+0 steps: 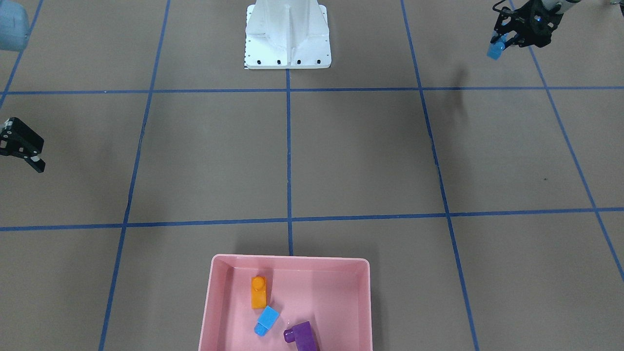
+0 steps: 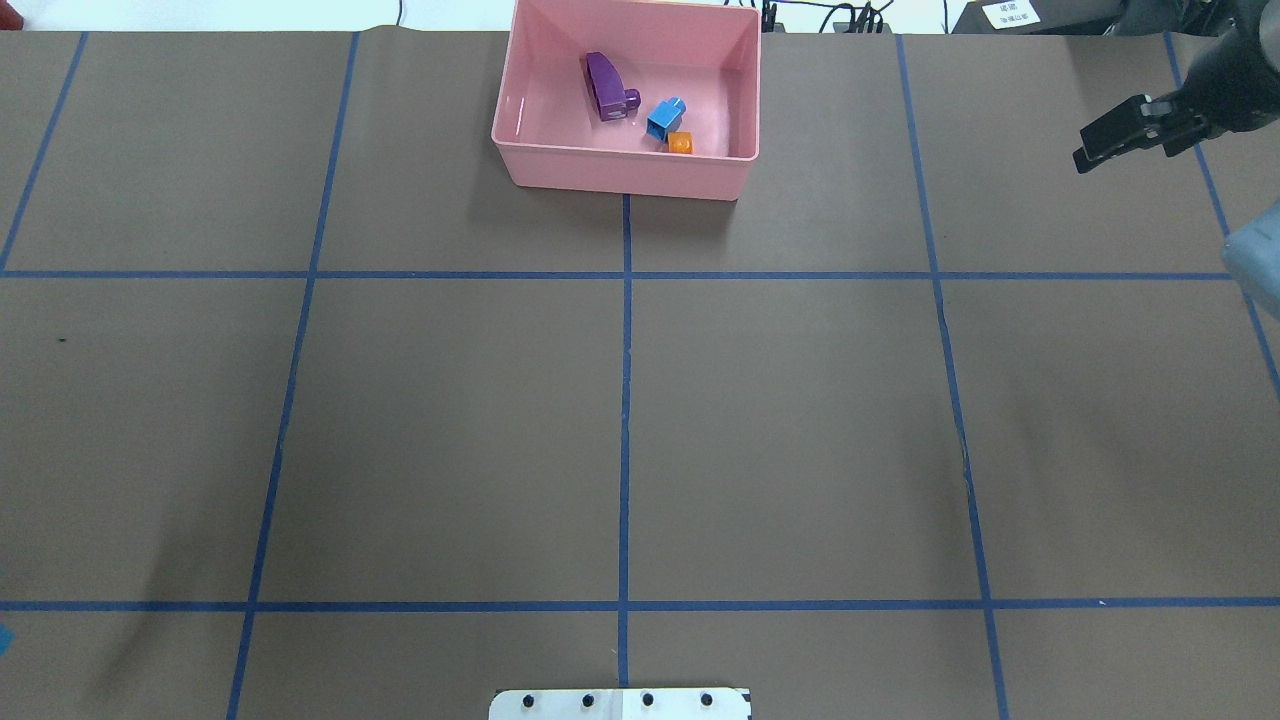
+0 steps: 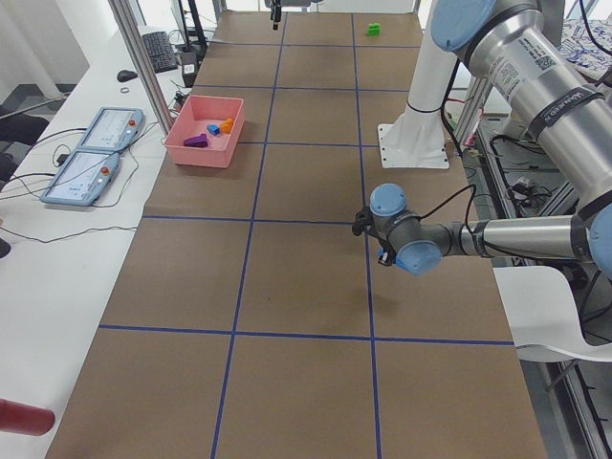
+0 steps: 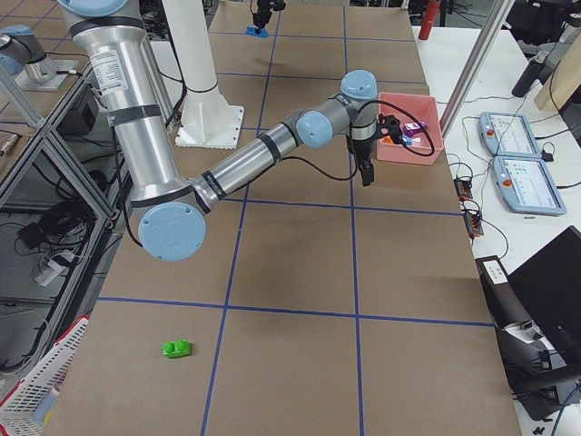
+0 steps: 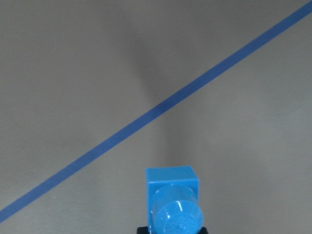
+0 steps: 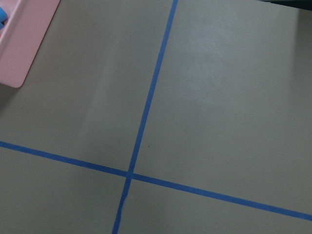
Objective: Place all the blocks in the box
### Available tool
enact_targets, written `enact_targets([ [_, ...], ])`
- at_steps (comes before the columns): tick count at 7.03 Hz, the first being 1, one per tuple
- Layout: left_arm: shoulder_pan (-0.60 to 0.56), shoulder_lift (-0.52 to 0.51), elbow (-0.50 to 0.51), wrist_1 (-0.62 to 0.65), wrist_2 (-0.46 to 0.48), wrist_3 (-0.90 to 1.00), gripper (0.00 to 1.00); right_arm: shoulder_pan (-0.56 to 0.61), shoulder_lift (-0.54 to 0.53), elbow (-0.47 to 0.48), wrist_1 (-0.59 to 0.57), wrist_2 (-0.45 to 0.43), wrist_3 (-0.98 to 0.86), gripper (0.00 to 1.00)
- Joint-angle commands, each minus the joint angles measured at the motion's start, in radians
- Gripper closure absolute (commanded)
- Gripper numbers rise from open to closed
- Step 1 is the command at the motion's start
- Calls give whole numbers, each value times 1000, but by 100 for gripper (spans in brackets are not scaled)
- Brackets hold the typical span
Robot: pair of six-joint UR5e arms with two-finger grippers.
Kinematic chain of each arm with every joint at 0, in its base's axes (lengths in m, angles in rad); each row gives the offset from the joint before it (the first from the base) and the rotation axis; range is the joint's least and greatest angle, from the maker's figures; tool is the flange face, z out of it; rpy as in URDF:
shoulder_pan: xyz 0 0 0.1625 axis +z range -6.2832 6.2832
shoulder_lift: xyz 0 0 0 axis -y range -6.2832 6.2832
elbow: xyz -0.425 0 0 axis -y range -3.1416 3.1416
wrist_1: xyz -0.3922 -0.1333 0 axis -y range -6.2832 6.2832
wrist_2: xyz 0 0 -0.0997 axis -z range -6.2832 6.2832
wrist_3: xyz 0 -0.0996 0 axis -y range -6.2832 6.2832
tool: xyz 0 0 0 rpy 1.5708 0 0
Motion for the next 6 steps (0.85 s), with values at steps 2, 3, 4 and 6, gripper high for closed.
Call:
enact_targets([
  [2,-15,-244,-50,-49,-108,-355,100,20,-74,-13,-21,0,-65,0],
  [3,-22,-336,-48,-49,-105,-418,100,48,-151,-12,-21,-2,-145,0],
  [4,-31,-416,-42,-46,-98,-443,100,66,-246,-5,-19,-3,-246,0],
  [6,-83,-579,23,-39,-95,-504,100,80,-418,-31,-4,-12,-391,0],
])
